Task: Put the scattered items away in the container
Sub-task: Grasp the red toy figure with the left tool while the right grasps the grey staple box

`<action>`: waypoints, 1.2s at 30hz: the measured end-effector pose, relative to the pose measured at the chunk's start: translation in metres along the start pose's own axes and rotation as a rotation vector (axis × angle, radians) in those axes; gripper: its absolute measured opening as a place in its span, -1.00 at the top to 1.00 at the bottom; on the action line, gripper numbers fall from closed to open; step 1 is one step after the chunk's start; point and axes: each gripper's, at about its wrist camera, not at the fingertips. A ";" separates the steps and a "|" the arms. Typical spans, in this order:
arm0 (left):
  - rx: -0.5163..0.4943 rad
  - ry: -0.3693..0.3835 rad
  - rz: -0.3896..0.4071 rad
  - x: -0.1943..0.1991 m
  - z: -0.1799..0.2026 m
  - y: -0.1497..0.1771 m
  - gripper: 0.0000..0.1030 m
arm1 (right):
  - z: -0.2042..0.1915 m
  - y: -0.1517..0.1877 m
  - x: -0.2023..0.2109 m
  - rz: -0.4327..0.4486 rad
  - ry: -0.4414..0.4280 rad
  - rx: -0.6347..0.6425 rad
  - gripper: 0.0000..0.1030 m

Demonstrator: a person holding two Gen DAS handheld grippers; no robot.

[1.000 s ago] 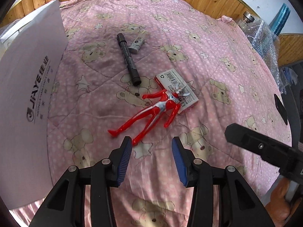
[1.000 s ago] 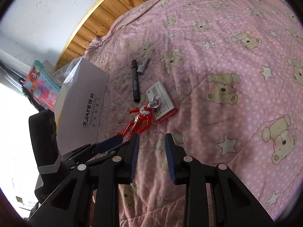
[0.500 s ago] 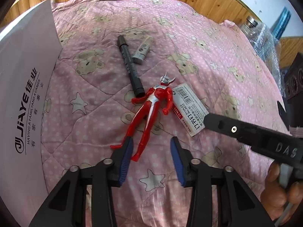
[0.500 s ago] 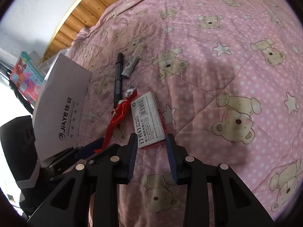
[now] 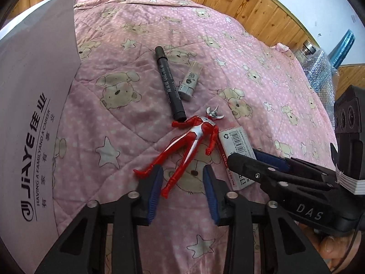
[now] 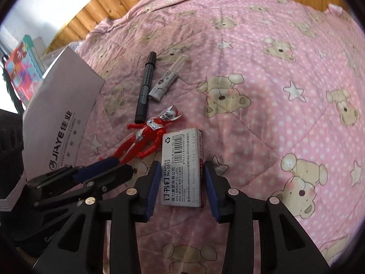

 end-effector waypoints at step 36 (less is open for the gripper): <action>-0.006 -0.067 0.061 0.011 -0.015 0.007 0.85 | -0.021 0.011 0.004 0.002 -0.012 0.106 0.23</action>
Point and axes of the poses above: each gripper's, at about its wrist camera, not at the fingertips, and x roughly against the way its jaws point, z to its right, y to its underside, and after that the axes turned 7 degrees about z, right-handed
